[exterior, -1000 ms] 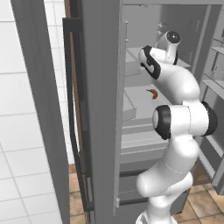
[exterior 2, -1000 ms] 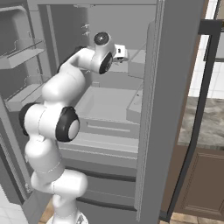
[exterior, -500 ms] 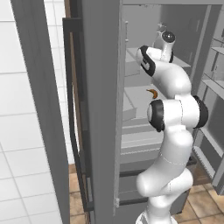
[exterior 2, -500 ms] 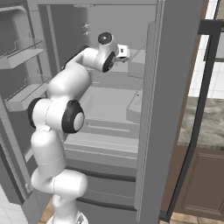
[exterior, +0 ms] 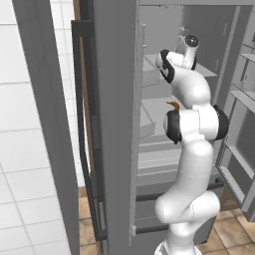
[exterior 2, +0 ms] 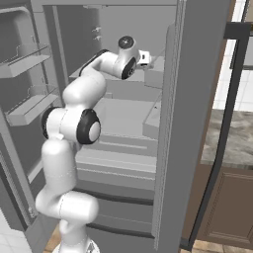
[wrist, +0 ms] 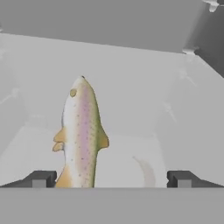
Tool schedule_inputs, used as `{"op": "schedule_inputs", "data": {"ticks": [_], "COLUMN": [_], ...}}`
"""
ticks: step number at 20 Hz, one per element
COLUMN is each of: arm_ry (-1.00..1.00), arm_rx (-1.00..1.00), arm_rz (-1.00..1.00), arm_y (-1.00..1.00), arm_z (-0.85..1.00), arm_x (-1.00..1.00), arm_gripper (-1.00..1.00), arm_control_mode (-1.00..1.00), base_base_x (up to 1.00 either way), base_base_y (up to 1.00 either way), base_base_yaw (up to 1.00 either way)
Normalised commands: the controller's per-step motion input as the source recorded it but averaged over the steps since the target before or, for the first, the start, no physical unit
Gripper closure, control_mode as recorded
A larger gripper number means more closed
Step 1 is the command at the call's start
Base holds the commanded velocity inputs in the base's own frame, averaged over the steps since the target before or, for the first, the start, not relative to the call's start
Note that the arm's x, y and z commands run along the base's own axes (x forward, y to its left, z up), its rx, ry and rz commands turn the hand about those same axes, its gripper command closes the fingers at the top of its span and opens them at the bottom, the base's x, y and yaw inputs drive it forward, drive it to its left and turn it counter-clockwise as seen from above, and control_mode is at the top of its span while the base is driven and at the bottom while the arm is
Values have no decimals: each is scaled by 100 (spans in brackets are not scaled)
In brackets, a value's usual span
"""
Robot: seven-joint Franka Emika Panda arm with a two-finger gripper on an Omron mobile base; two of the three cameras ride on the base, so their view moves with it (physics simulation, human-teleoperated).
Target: Take the fish out of the fridge, briefly rinse it in the sink, and place it on the tray next to the sink.
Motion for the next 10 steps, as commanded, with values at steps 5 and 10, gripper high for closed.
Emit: {"op": "schedule_inputs", "data": {"ticks": [5,10], "arm_ry": [0,0], "arm_rx": [1,0], "arm_rz": [0,0], "arm_y": [0,11], "arm_z": [-37,-31], "arm_x": [14,32], "arm_gripper": [-100,100], "arm_control_mode": [-100,-100], "base_base_x": [0,0], "base_base_y": [0,0], "base_base_yaw": [0,0]}}
